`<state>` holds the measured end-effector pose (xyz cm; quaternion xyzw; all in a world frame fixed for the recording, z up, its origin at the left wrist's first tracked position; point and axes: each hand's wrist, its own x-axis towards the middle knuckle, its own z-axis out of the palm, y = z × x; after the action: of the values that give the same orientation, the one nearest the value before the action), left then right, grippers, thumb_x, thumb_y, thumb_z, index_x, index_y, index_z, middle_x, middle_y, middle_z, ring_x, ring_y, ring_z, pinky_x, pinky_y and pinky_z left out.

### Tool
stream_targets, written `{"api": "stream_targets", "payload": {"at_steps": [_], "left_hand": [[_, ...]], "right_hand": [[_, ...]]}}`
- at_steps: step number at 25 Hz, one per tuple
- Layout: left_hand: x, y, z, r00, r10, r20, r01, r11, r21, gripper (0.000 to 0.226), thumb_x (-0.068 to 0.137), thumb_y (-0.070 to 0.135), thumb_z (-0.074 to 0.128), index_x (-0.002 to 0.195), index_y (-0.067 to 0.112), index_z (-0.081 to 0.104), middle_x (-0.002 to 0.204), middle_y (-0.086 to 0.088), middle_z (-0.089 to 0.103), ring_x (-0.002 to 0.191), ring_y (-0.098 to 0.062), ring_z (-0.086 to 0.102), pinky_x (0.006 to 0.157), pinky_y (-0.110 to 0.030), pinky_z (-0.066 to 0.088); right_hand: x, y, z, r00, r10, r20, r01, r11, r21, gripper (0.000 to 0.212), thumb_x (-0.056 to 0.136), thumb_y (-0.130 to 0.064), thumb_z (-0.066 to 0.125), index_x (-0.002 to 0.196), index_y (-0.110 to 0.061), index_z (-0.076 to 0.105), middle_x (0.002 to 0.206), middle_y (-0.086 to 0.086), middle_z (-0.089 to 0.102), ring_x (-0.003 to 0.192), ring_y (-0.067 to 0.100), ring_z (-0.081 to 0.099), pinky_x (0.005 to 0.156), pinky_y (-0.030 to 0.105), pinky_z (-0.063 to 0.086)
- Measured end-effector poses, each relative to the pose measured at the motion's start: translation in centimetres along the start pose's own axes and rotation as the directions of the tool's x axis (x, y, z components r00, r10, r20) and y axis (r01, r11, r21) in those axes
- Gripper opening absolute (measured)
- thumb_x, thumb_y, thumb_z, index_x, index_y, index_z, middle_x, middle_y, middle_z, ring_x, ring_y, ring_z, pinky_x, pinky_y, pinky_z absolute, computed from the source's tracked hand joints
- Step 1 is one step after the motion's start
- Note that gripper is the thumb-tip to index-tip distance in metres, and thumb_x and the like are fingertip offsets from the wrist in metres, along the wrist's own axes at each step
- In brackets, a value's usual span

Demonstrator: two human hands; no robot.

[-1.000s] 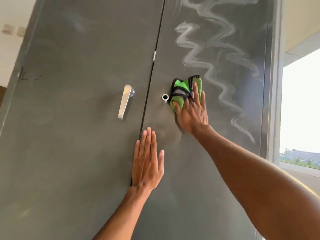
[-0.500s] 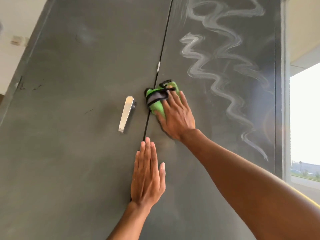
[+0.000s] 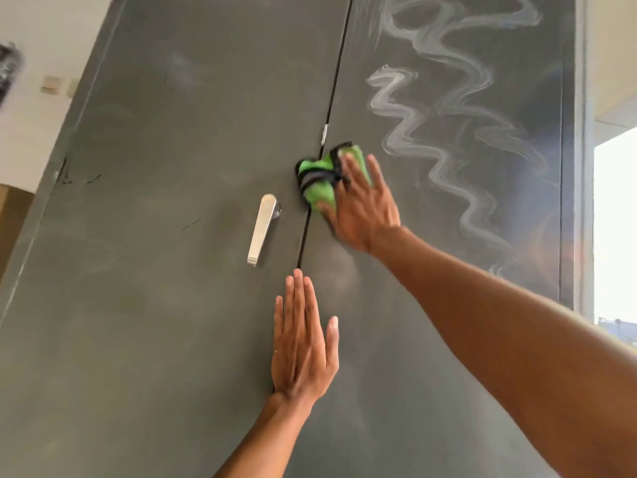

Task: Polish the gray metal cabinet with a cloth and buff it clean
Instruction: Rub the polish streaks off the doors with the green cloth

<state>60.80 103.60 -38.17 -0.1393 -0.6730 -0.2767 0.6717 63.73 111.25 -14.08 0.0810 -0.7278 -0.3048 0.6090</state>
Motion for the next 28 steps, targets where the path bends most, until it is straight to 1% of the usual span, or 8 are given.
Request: {"api": "stream_targets", "payload": {"at_steps": [3, 9, 12, 15, 19, 24, 26, 28], "left_hand": [[1.3, -0.1, -0.1, 1.0, 0.021, 0.023, -0.021, 1.0, 0.019, 0.066, 0.107, 0.037, 0.03, 0.159, -0.003, 0.021, 0.17, -0.015, 0.014, 0.158, -0.028, 0.013, 0.126, -0.049, 0.018], [3.8, 2.9, 0.4, 0.998, -0.029, -0.055, 0.025, 0.997, -0.068, 0.064, 0.106, 0.03, 0.032, 0.159, -0.003, 0.022, 0.17, -0.015, 0.014, 0.159, -0.028, 0.01, 0.128, -0.046, 0.014], [4.2, 3.6, 0.5, 0.999, 0.011, -0.042, -0.015, 0.995, -0.097, 0.065, 0.106, 0.031, 0.031, 0.16, -0.001, 0.02, 0.171, -0.013, 0.012, 0.159, -0.026, 0.008, 0.129, -0.045, 0.012], [4.1, 3.0, 0.2, 0.999, 0.015, -0.037, -0.018, 0.995, -0.096, 0.065, 0.106, 0.033, 0.031, 0.161, -0.001, 0.019, 0.171, -0.012, 0.011, 0.159, -0.026, 0.008, 0.129, -0.045, 0.011], [4.0, 2.7, 0.5, 0.998, 0.054, -0.02, -0.055, 0.995, -0.083, 0.066, 0.106, 0.034, 0.03, 0.161, -0.001, 0.017, 0.171, -0.013, 0.01, 0.159, -0.026, 0.007, 0.128, -0.048, 0.014], [4.6, 5.3, 1.7, 0.997, 0.062, -0.036, -0.066, 0.99, -0.125, 0.066, 0.106, 0.034, 0.03, 0.161, 0.0, 0.016, 0.171, -0.012, 0.01, 0.159, -0.026, 0.008, 0.128, -0.049, 0.015], [4.7, 5.4, 2.2, 0.998, 0.055, -0.027, -0.058, 0.993, -0.108, 0.067, 0.106, 0.035, 0.031, 0.161, 0.0, 0.016, 0.171, -0.012, 0.01, 0.159, -0.025, 0.007, 0.128, -0.049, 0.014], [4.7, 5.4, 2.4, 0.998, 0.067, -0.009, -0.067, 0.995, -0.076, 0.068, 0.106, 0.036, 0.031, 0.162, 0.001, 0.015, 0.172, -0.012, 0.009, 0.159, -0.025, 0.006, 0.128, -0.049, 0.013]], "right_hand": [[3.2, 2.7, -1.2, 0.955, 0.273, 0.115, -0.29, 0.941, 0.173, 0.074, 0.105, -0.056, 0.022, 0.16, -0.007, 0.02, 0.169, 0.014, 0.014, 0.157, 0.026, 0.0, 0.127, 0.047, -0.005], [-5.1, -0.1, 1.8, 0.997, 0.05, -0.058, -0.033, 0.966, 0.257, 0.071, 0.101, -0.043, 0.047, 0.159, -0.008, 0.027, 0.167, 0.012, 0.023, 0.156, 0.021, 0.014, 0.128, 0.043, 0.007], [-6.1, 2.9, 2.1, 0.979, 0.195, -0.055, -0.176, 0.953, 0.248, 0.066, 0.101, -0.052, 0.035, 0.157, -0.016, 0.036, 0.167, 0.012, 0.021, 0.156, 0.022, 0.013, 0.127, 0.041, 0.002], [-8.0, 6.8, 2.4, 0.886, 0.462, 0.028, -0.447, 0.84, 0.308, 0.073, 0.097, -0.062, 0.025, 0.156, -0.02, 0.038, 0.169, 0.01, 0.018, 0.157, 0.022, 0.003, 0.128, 0.04, 0.002], [-6.0, 7.4, 0.0, 0.736, 0.676, 0.03, -0.632, 0.671, 0.386, 0.09, 0.091, -0.077, 0.033, 0.144, -0.007, 0.046, 0.153, 0.019, 0.044, 0.15, 0.032, 0.026, 0.125, 0.044, 0.016], [-4.8, 3.8, 1.6, 0.94, 0.341, 0.0, -0.325, 0.897, 0.301, 0.077, 0.097, -0.068, 0.027, 0.154, -0.018, 0.04, 0.166, 0.02, 0.021, 0.157, 0.032, 0.005, 0.127, 0.046, 0.005], [-4.8, 5.4, 2.3, 0.933, 0.358, -0.044, -0.336, 0.906, 0.257, 0.074, 0.098, -0.063, 0.021, 0.156, -0.021, 0.038, 0.166, 0.022, 0.019, 0.156, 0.036, 0.009, 0.127, 0.042, 0.002], [-5.2, 8.6, 2.6, 0.838, 0.546, -0.001, -0.532, 0.818, 0.219, 0.079, 0.095, -0.065, 0.02, 0.157, -0.018, 0.036, 0.165, 0.024, 0.021, 0.155, 0.038, 0.01, 0.126, 0.043, 0.001]]}}
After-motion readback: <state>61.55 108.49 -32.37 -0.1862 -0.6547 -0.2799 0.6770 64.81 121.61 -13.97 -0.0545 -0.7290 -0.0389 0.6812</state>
